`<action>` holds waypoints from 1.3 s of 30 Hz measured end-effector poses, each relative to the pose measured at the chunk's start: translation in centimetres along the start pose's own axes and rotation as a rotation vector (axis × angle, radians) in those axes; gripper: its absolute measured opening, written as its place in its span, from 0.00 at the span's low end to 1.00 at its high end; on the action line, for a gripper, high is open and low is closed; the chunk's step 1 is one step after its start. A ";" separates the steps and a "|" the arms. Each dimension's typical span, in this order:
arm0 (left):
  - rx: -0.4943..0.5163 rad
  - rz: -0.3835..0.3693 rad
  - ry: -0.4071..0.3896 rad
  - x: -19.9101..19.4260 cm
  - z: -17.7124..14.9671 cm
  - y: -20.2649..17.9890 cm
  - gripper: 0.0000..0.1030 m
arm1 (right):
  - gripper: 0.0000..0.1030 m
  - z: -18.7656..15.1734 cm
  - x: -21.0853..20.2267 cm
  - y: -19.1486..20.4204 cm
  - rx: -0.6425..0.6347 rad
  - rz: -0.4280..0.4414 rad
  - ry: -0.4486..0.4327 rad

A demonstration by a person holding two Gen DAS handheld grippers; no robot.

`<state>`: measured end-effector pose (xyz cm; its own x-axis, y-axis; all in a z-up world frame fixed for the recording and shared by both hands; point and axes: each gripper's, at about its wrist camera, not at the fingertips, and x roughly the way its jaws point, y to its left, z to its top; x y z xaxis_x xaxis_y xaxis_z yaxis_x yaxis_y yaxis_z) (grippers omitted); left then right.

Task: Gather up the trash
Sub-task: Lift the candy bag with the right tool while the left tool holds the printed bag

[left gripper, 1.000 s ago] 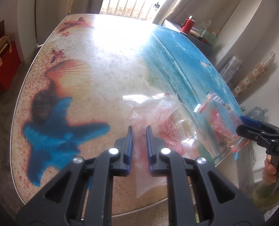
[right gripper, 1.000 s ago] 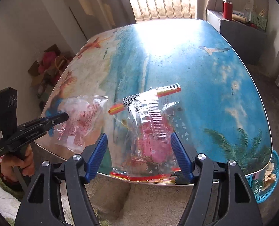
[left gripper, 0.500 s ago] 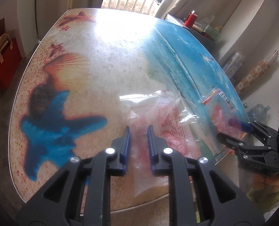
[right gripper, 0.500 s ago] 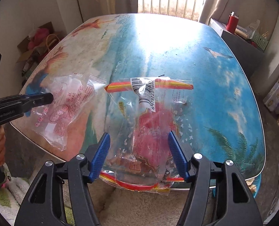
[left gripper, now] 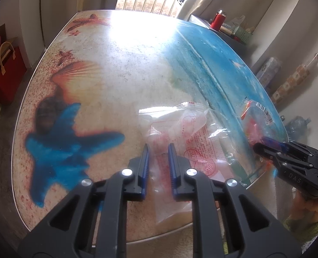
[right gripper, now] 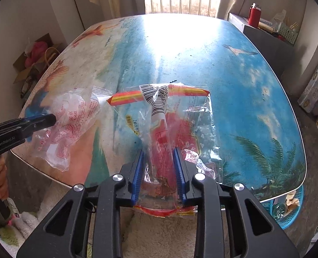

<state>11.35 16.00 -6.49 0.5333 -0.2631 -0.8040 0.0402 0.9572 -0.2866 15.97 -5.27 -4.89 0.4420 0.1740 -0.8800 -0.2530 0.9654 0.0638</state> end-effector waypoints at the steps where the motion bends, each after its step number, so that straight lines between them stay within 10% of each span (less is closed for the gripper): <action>1: 0.007 0.003 -0.003 0.0 0.0 -0.1 0.13 | 0.19 0.0 0.0 -0.1 0.013 0.004 -0.002; 39: 0.132 0.067 -0.104 -3.0 0.9 -2.9 0.04 | 0.10 1.5 -3.4 -2.0 0.131 0.003 -0.121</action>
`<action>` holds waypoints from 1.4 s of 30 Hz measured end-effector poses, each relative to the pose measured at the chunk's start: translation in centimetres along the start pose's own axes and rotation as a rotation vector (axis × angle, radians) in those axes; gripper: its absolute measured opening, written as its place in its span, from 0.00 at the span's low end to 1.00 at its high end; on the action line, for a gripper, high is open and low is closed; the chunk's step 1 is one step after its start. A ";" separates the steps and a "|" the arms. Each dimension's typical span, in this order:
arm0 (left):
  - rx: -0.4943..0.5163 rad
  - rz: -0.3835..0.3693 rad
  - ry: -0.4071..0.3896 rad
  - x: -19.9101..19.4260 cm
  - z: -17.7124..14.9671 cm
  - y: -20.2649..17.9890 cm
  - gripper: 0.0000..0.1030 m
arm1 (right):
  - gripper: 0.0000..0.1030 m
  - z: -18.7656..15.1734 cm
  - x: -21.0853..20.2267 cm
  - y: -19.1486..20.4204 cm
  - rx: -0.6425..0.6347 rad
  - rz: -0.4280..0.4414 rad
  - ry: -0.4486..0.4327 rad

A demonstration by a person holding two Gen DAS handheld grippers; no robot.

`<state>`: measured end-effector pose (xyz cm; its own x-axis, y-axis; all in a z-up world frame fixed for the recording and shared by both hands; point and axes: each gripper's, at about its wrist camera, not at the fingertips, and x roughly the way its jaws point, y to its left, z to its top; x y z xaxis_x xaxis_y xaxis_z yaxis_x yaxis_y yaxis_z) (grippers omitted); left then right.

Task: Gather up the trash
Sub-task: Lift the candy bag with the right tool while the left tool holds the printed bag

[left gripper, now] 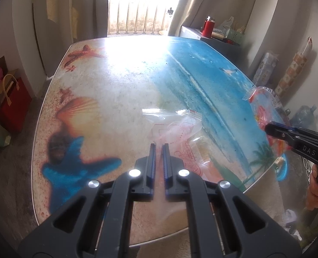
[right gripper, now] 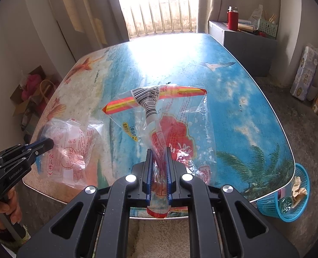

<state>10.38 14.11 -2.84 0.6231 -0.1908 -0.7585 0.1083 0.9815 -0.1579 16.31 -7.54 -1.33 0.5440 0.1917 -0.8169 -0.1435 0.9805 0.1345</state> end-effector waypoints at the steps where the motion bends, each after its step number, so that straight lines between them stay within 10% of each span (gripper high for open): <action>1: 0.001 -0.001 -0.002 -0.1 0.0 0.0 0.04 | 0.10 0.0 0.0 0.0 0.000 0.000 -0.001; 42: 0.066 -0.004 -0.123 -5.2 0.7 -3.8 0.04 | 0.10 0.0 -4.5 -0.9 -0.004 0.037 -0.104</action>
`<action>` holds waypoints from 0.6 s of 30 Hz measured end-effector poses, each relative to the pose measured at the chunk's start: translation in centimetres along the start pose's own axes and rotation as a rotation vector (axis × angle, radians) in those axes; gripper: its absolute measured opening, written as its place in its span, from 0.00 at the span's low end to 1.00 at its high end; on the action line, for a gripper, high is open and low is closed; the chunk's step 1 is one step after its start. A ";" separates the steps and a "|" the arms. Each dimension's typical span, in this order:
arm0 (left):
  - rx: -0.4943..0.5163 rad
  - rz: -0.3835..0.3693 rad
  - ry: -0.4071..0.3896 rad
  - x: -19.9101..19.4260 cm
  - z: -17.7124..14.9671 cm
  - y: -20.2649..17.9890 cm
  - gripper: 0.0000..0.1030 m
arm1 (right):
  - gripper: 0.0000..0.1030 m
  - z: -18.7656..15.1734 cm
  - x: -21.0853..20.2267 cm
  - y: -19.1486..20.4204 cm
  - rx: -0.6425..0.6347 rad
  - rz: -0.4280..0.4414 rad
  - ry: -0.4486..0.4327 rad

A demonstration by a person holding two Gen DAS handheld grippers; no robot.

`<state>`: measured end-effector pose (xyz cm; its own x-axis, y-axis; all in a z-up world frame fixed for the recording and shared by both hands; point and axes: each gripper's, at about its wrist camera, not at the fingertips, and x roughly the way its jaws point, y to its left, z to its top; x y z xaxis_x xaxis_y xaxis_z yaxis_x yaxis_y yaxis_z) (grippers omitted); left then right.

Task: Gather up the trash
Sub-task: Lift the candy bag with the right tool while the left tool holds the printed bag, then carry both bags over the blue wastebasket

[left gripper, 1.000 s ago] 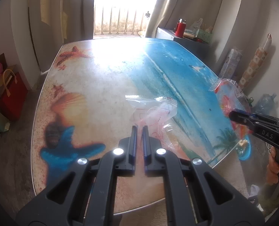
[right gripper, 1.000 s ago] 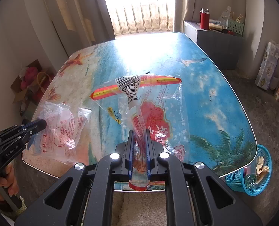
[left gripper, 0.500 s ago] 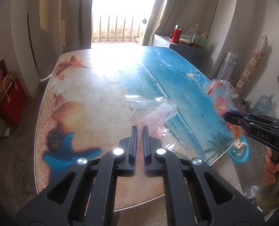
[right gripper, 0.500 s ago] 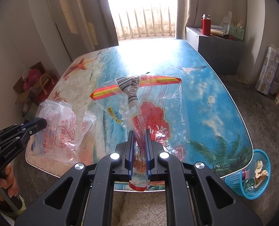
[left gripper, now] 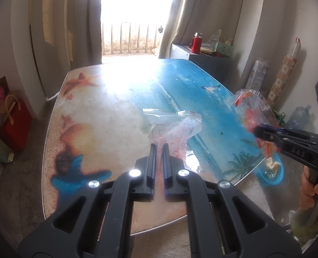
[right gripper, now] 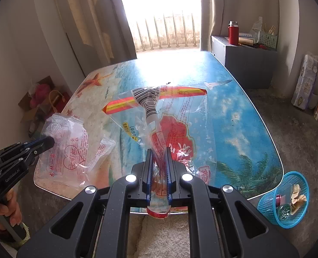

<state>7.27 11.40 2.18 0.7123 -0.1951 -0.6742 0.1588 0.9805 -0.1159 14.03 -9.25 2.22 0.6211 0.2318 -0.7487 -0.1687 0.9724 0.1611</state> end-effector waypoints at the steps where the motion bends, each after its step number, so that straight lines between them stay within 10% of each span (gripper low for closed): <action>1: 0.004 0.000 -0.003 -0.1 0.0 -0.2 0.04 | 0.10 0.0 -0.2 -0.2 0.002 0.001 -0.005; 18: 0.143 -0.048 -0.069 -2.2 1.3 -6.9 0.04 | 0.10 -2.8 -5.4 -5.0 0.117 -0.018 -0.107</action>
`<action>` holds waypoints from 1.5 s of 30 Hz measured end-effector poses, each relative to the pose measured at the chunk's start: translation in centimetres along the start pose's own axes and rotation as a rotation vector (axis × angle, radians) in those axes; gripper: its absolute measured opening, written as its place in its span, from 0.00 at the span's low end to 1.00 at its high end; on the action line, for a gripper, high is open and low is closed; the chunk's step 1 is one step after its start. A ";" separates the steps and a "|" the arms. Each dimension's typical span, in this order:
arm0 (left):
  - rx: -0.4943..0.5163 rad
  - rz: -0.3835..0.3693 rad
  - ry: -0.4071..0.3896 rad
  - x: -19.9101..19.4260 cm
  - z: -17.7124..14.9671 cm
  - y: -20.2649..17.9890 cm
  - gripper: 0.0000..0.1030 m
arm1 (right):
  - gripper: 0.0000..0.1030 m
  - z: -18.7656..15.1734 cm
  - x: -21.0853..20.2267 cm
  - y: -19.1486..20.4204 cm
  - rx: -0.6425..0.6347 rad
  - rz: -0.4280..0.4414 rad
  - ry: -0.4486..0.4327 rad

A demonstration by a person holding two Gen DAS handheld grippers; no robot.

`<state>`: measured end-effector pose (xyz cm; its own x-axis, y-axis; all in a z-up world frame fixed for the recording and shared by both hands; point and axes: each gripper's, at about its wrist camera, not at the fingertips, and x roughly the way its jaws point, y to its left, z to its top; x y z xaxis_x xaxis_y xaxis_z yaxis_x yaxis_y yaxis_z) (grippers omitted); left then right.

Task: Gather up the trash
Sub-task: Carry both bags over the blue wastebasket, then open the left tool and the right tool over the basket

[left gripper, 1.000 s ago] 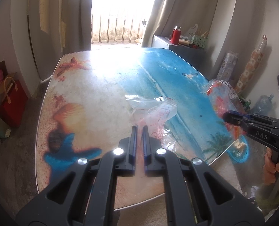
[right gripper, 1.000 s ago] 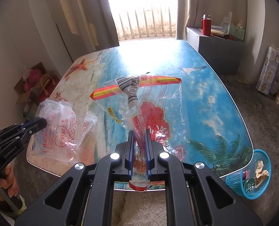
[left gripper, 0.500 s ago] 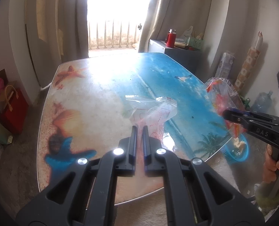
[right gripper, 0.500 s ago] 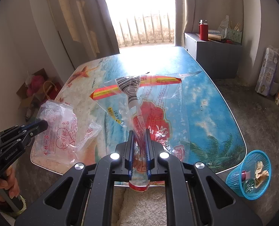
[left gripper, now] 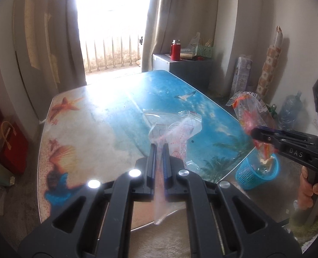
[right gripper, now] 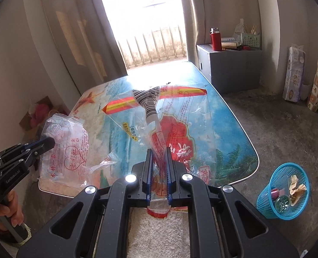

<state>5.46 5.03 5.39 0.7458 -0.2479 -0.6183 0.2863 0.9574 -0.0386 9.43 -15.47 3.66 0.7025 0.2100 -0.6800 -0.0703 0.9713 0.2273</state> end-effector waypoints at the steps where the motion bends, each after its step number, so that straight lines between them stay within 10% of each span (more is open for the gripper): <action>1: 0.015 -0.014 -0.006 0.1 0.4 -0.7 0.04 | 0.10 -0.2 -0.5 -0.6 0.015 -0.008 -0.007; 14: 0.225 -0.367 0.026 5.9 6.0 -16.5 0.04 | 0.10 -5.8 -7.1 -17.0 0.393 -0.218 -0.088; 23: 0.242 -0.569 0.206 16.6 5.5 -31.4 0.04 | 0.10 -11.1 -10.1 -31.3 0.674 -0.378 -0.071; 40: 0.170 -0.446 0.577 43.4 -6.4 -42.9 0.04 | 0.11 -14.2 4.0 -46.1 0.761 -0.434 0.171; 45: 0.204 -0.478 0.639 47.3 -8.9 -44.0 0.18 | 0.36 -14.5 8.7 -48.2 0.701 -0.475 0.253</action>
<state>22.86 -47.49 -29.14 0.0470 -0.4307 -0.9013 0.6361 0.7086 -0.3055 8.63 -58.78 -23.35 0.3638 -0.0992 -0.9262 0.6982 0.6872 0.2006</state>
